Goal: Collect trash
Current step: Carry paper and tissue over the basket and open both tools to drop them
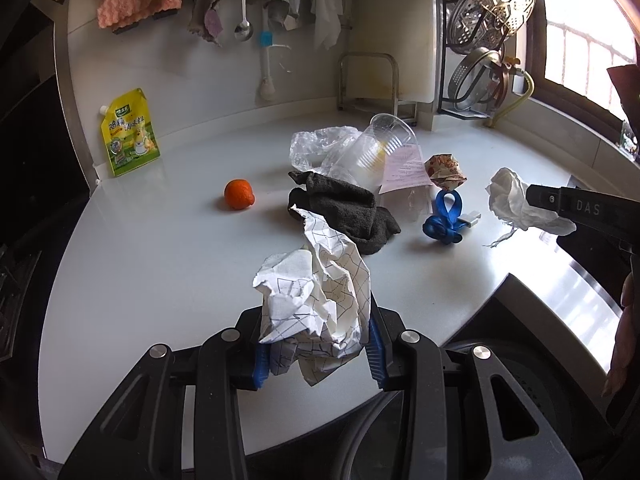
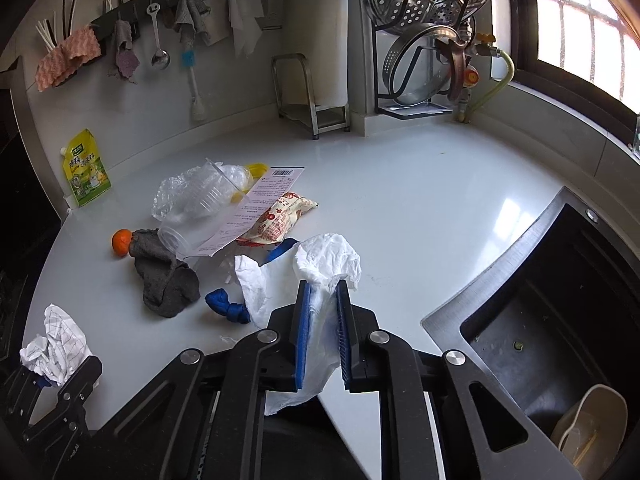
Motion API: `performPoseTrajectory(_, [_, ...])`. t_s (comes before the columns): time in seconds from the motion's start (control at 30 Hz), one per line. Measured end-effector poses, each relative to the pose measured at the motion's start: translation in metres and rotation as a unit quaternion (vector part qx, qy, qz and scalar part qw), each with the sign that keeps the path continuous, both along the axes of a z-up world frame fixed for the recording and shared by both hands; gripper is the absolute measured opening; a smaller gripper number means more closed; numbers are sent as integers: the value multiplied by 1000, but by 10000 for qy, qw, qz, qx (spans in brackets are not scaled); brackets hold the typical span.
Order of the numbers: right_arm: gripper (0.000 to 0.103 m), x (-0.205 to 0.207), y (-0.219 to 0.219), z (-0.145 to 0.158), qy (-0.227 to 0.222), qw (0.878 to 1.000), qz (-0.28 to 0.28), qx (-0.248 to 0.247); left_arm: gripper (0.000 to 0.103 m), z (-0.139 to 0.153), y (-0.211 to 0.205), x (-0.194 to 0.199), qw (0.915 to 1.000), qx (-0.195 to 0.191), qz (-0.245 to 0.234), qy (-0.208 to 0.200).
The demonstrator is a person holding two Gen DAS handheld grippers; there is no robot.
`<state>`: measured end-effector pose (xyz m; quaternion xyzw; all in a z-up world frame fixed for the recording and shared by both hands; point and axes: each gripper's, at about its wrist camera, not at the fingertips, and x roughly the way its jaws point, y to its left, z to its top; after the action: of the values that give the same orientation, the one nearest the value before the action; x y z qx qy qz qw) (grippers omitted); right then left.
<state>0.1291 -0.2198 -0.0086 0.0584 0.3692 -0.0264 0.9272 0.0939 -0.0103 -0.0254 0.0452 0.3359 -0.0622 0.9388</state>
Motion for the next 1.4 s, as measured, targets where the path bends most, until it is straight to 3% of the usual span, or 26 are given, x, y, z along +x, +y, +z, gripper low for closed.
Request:
performPoseTrajectory(0.4, [13,-92,5,-1,-115,9998,-134,-59,37,1,-13,-41,9996,-85,-255,42])
performPoseTrajectory(0.83, [13,-169,18,-27,47,9999,-82,-109,37,-14,-23,-90,9981,-209,-523,264])
performPoseTrajectory(1.4, [13,-204,20,-55,307,9995,120,-14,38,-39,-35,-110,9944,-186,-790,674])
